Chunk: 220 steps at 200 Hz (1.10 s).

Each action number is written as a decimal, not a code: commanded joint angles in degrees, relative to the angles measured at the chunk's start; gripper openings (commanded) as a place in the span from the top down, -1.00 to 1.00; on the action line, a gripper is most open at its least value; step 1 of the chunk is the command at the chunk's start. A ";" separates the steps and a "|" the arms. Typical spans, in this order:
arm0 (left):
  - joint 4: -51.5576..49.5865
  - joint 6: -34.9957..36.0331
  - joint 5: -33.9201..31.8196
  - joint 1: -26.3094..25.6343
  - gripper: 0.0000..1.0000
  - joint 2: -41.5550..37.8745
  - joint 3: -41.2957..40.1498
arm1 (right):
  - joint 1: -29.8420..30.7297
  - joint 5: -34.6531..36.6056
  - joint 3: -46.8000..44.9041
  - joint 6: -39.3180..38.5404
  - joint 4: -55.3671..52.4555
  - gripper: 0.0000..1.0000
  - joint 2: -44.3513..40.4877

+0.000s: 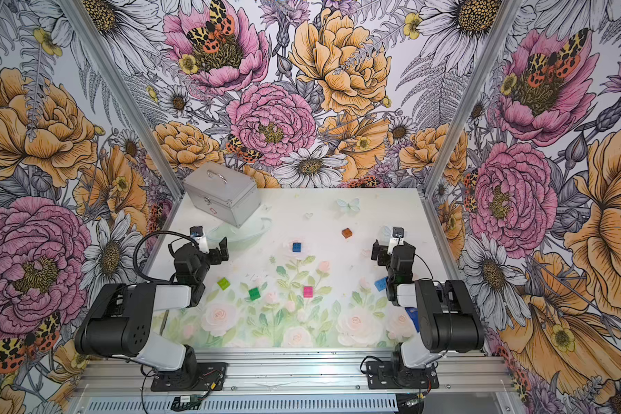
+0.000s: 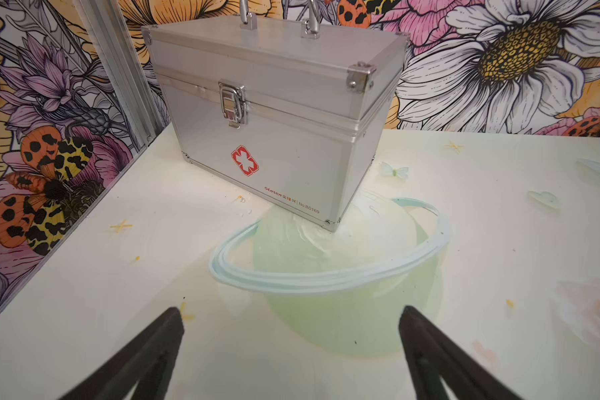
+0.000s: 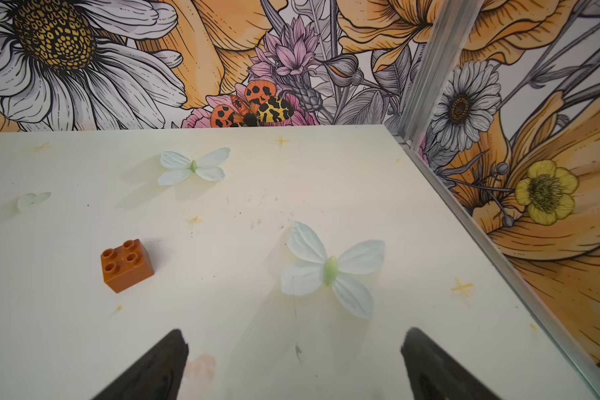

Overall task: Assemble the letter v with lego
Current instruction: Move the lego brick at the center of the board.

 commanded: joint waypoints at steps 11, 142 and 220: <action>1.84 0.85 -1.43 -0.31 -0.97 -0.08 -0.21 | 0.18 -0.20 1.23 -0.05 0.27 -0.99 -0.40; 1.84 0.88 -1.43 -0.31 -0.97 -0.08 -0.20 | 0.21 -0.25 1.19 0.00 0.28 -0.99 -0.32; -1.47 -1.24 -4.60 0.22 -0.97 -1.44 1.48 | 2.77 13.62 13.22 7.95 -31.93 -0.99 -11.95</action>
